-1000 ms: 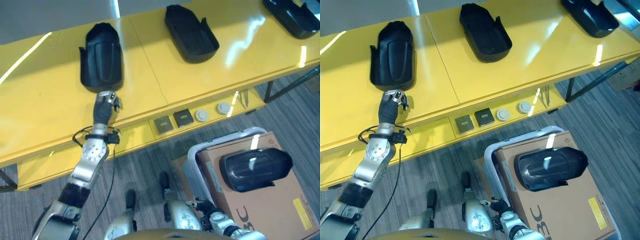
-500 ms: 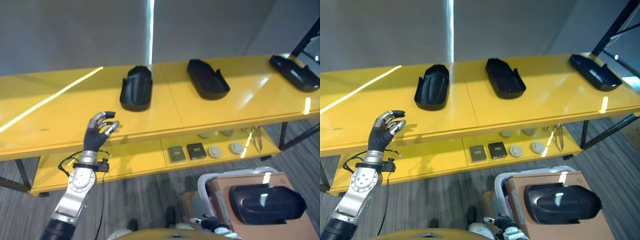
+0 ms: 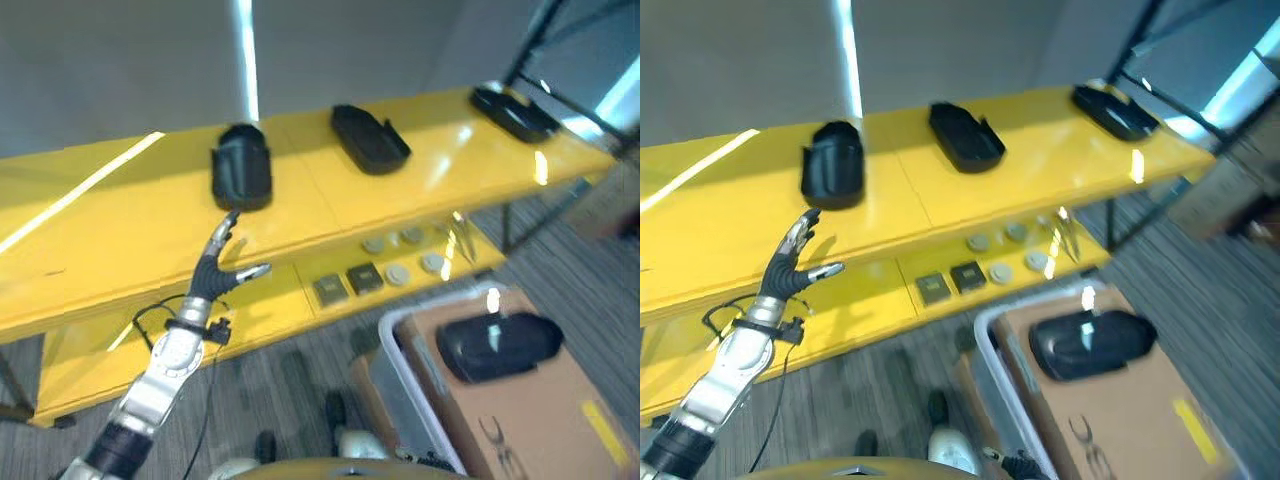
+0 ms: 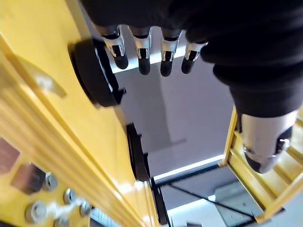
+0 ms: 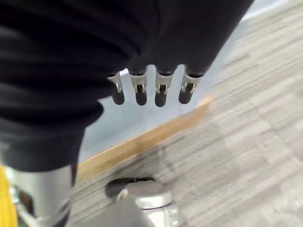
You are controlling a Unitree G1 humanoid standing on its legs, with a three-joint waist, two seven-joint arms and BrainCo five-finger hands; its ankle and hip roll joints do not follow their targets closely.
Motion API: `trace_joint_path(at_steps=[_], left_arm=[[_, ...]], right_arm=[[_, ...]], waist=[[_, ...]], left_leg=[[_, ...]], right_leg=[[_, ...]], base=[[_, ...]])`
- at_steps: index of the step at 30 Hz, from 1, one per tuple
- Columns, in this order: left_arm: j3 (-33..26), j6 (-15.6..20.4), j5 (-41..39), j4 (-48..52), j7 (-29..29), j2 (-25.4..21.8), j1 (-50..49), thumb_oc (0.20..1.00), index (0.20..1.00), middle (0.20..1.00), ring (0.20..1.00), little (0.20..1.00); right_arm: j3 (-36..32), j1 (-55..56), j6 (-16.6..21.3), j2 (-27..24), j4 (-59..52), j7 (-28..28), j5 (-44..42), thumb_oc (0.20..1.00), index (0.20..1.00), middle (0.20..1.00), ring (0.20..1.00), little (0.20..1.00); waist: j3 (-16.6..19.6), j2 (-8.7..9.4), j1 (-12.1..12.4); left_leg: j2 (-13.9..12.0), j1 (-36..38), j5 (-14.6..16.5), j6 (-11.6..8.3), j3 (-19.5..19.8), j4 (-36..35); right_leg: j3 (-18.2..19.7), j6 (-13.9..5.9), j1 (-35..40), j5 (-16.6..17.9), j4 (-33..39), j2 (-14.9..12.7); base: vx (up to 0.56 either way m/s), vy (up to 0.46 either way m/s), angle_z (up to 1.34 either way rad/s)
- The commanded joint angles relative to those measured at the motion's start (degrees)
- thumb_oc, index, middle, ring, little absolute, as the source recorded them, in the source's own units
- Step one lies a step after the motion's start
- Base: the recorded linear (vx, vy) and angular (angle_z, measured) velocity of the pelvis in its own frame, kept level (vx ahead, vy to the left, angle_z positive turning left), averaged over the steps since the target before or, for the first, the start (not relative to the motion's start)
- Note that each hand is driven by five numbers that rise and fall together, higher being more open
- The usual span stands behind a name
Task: Move parts from the plastic box to the shelf.
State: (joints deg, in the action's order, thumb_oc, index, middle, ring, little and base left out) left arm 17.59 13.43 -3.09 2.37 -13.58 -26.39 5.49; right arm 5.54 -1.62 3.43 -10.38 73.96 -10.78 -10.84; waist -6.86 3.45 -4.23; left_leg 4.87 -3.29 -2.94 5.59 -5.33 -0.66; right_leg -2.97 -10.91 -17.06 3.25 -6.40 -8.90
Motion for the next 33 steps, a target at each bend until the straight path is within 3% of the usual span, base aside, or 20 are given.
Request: trace_joint_path(at_steps=[1, 2, 3, 4, 7, 9, 11, 12, 14, 15, 16, 17, 19, 20, 21, 22, 23, 26, 31, 33], left_arm=[[-4.61, 2.04, 1.00, 3.37, -1.32, -1.19, 0.05, 1.000, 1.000, 1.000, 1.000, 1.000], [-6.02, 1.66, 0.69, 3.16, -1.27, -0.43, -0.87, 1.000, 1.000, 1.000, 1.000, 1.000], [-6.74, 1.55, 0.90, 3.28, -1.28, -0.32, -1.40, 1.000, 1.000, 1.000, 1.000, 1.000], [-8.79, 1.49, 0.55, 3.67, -1.81, -0.14, -2.66, 1.000, 1.000, 1.000, 1.000, 1.000], [-11.80, 1.14, 0.09, 3.70, -1.98, 1.18, -6.31, 1.000, 1.000, 1.000, 1.000, 1.000], [-12.61, 1.17, 0.18, 3.05, -2.23, 1.36, -7.75, 1.000, 1.000, 1.000, 1.000, 1.000], [-12.95, 1.44, 0.35, 2.51, -2.29, 1.66, -8.29, 1.000, 1.000, 1.000, 1.000, 1.000], [-13.54, 1.47, -0.12, 2.23, -2.49, 1.68, -8.54, 1.000, 1.000, 1.000, 1.000, 1.000], [-13.89, 1.82, -1.20, 1.90, -1.91, 1.79, -9.46, 1.000, 1.000, 1.000, 1.000, 1.000], [-13.48, 1.56, -1.34, 0.94, -1.91, 1.95, -9.38, 1.000, 1.000, 1.000, 1.000, 1.000], [-13.44, 1.60, -1.33, 0.86, -1.92, 2.01, -9.30, 1.000, 1.000, 1.000, 1.000, 1.000], [-13.53, 0.86, 0.13, -1.24, -2.43, 2.36, -10.84, 1.000, 1.000, 1.000, 1.000, 1.000], [-13.51, 0.88, 0.15, -1.26, -2.44, 2.39, -10.81, 1.000, 1.000, 1.000, 1.000, 1.000], [-13.33, 0.65, 0.70, -1.96, -2.59, 2.10, -11.06, 1.000, 1.000, 1.000, 1.000, 1.000], [-13.29, 0.70, 0.72, -2.06, -2.62, 2.13, -11.02, 1.000, 1.000, 1.000, 1.000, 1.000], [-12.60, 0.20, 1.53, -4.85, -2.80, 2.08, -10.61, 1.000, 1.000, 1.000, 1.000, 1.000], [-12.41, 0.08, 1.12, -6.23, -2.94, 2.33, -10.22, 1.000, 1.000, 1.000, 1.000, 1.000], [-11.53, -0.85, 1.30, -10.93, -2.88, 2.76, -9.46, 1.000, 1.000, 1.000, 1.000, 1.000], [-11.46, -2.31, 4.18, -19.06, -4.48, 2.46, -9.04, 1.000, 1.000, 1.000, 1.000, 1.000], [-12.19, -3.35, 5.91, -24.82, -5.23, 2.16, -10.09, 1.000, 1.000, 1.000, 1.000, 1.000]], right_arm=[[1.41, 2.46, 0.56, 1.12, 0.16, -1.05, 0.69, 1.000, 1.000, 1.000, 1.000, 1.000], [0.27, 3.88, 0.57, 0.85, 0.47, -0.66, 0.89, 1.000, 1.000, 1.000, 1.000, 1.000], [0.11, 4.21, 0.60, 0.83, 0.82, -0.62, 1.38, 1.000, 1.000, 1.000, 1.000, 1.000], [-0.55, 4.28, 0.27, 0.67, 1.53, -0.60, 2.03, 1.000, 1.000, 1.000, 1.000, 1.000], [0.22, 3.59, -0.12, 0.51, 1.57, -0.39, 4.07, 1.000, 1.000, 1.000, 1.000, 1.000], [0.99, 3.32, 0.11, 0.61, 1.14, -0.64, 4.14, 1.000, 1.000, 1.000, 1.000, 1.000], [1.07, 3.06, 0.38, 0.45, 0.92, -0.74, 3.77, 1.000, 1.000, 1.000, 1.000, 1.000], [1.53, 2.08, 0.84, 0.16, -0.11, -0.84, 2.85, 1.000, 1.000, 1.000, 1.000, 1.000], [3.03, 1.74, 1.47, -0.62, -1.41, -0.62, 2.60, 1.000, 1.000, 1.000, 1.000, 1.000], [3.49, 0.98, 1.48, -1.87, -1.50, -0.88, 3.23, 1.000, 1.000, 1.000, 1.000, 1.000], [3.46, 0.93, 1.48, -1.93, -1.49, -0.87, 3.23, 1.000, 1.000, 1.000, 1.000, 1.000], [4.10, 0.58, 2.01, -3.02, -2.45, -1.27, 4.35, 1.000, 1.000, 1.000, 1.000, 1.000], [4.09, 0.58, 2.01, -3.06, -2.47, -1.27, 4.35, 1.000, 1.000, 1.000, 1.000, 1.000], [4.06, 0.65, 2.29, -3.45, -2.59, -1.29, 4.45, 1.000, 1.000, 1.000, 1.000, 1.000], [4.06, 0.68, 2.28, -3.47, -2.61, -1.29, 4.45, 1.000, 1.000, 1.000, 1.000, 1.000], [5.11, -0.58, 2.41, -4.34, -2.33, -1.35, 5.65, 1.000, 1.000, 1.000, 1.000, 1.000], [5.28, -1.21, 2.42, -4.68, -2.25, -1.47, 5.94, 1.000, 1.000, 1.000, 1.000, 1.000], [4.00, -1.25, 2.70, -4.70, -3.38, -1.77, 5.15, 1.000, 1.000, 1.000, 1.000, 1.000], [3.37, -1.24, 3.50, -4.48, -7.13, -2.64, 4.84, 1.000, 1.000, 1.000, 1.000, 1.000], [1.99, -0.55, 4.48, -4.22, -12.42, -3.93, 4.97, 1.000, 1.000, 1.000, 1.000, 1.000]], waist=[[-1.06, -0.39, 1.75], [-0.38, -0.75, 3.09], [-0.02, -0.65, 3.74], [0.80, -0.65, 5.68], [2.36, 0.57, 9.89], [2.89, 1.22, 10.74], [2.68, 1.15, 10.82], [0.14, 1.19, 10.96], [-3.30, -0.33, 12.74], [-4.01, -1.00, 13.36], [-4.06, -1.06, 13.20], [-3.39, -1.66, 13.89], [-3.32, -1.63, 13.81], [-2.88, -2.21, 13.51], [-2.79, -2.20, 13.48], [-2.56, -2.79, 13.31], [-2.47, -3.04, 13.13], [-0.57, -3.20, 11.60], [1.06, -2.22, 10.18], [1.45, -1.49, 9.28]], left_leg=[[-2.91, 1.61, 5.10, -3.89, 3.12, -1.36], [-3.27, 1.51, 5.40, -3.12, -1.02, -0.62], [-3.37, 1.51, 5.49, -3.03, -2.77, -0.45], [-3.82, 1.65, 6.55, -2.99, -5.49, -0.04], [-3.78, -0.22, 6.81, -3.30, -11.67, 2.15], [-4.08, -2.70, 6.26, -4.07, -13.12, 3.88], [-4.88, -5.05, 6.39, -4.78, -13.44, 7.39], [-10.05, -10.99, 5.20, -7.52, -12.64, 20.66], [-12.47, -14.76, -1.88, -11.53, -5.11, 30.36], [-10.28, -15.88, -3.65, -10.80, -0.76, 29.99], [-10.21, -15.90, -3.72, -10.81, -0.60, 29.95], [-5.07, -14.50, -0.14, -10.27, 10.21, 16.28], [-4.99, -14.40, -0.66, -10.23, 10.27, 15.67], [-5.46, -14.14, -2.18, -11.10, 15.49, 9.58], [-5.51, -13.96, -2.53, -11.16, 15.54, 8.98], [-3.70, -13.68, -2.33, -11.58, 21.11, 5.52], [-3.53, -12.93, -2.71, -11.87, 22.40, 4.71], [-4.14, -10.44, -3.49, -11.33, 21.07, 2.89], [-2.73, -9.16, -1.01, -9.25, 19.09, 4.50], [-1.97, -8.14, 0.94, -7.28, 17.07, 5.18]], right_leg=[[-8.73, 2.01, 7.09, -3.21, -8.18, -3.69], [-16.78, 3.37, 10.06, -7.36, -14.66, -4.39], [-19.63, 3.52, 11.63, -8.30, -15.24, -4.79], [-25.85, 3.41, 14.61, -10.38, -17.13, -6.36], [-31.88, 2.16, 20.83, -9.78, -9.62, -5.96], [-27.19, 3.03, 21.91, -10.89, -0.29, -2.19], [-24.71, 3.87, 22.25, -11.07, 3.05, -0.85], [-21.83, 5.96, 23.58, -11.15, 5.80, 1.20], [-19.13, 8.52, 25.48, -12.03, 6.68, 3.82], [-18.71, 8.64, 25.34, -11.10, 7.26, 4.06], [-18.89, 8.65, 25.42, -11.05, 7.34, 4.09], [-15.01, 7.00, 26.18, -10.74, 7.68, 3.95], [-15.11, 6.98, 26.05, -10.57, 7.72, 3.89], [-13.01, 6.44, 25.81, -10.63, 7.30, 4.20], [-13.03, 6.48, 25.68, -10.67, 7.19, 4.20], [-9.84, 6.24, 25.70, -11.02, 7.16, 4.85], [-8.55, 6.35, 25.94, -11.27, 7.15, 5.10], [-7.46, 5.51, 26.86, -11.51, 7.58, 4.14], [-4.57, 3.27, 25.38, -10.57, 6.64, 0.72], [-2.54, 1.91, 22.73, -10.04, 1.84, -1.33]], base=[[-0.14, 0.165, -1.18], [-0.14, 0.131, -1.10], [-0.15, 0.166, -1.02], [-0.09, 0.040, -1.09], [-0.16, -0.040, -1.78], [-0.18, -0.183, -1.66], [-0.12, -0.241, -0.68], [-0.13, -0.330, -0.48], [-0.22, -0.259, -0.37], [-0.20, -0.041, -0.60], [-0.05, 0.074, -1.14], [0.06, 0.058, -0.84], [0.07, 0.051, -0.64], [0.07, 0.037, -0.88], [0.17, 0.071, -0.64], [0.14, 0.065, -0.52], [0.20, 0.131, -0.60], [0.16, 0.169, -1.07], [0.17, 0.254, -0.27], [0.19, 0.319, -0.60]])
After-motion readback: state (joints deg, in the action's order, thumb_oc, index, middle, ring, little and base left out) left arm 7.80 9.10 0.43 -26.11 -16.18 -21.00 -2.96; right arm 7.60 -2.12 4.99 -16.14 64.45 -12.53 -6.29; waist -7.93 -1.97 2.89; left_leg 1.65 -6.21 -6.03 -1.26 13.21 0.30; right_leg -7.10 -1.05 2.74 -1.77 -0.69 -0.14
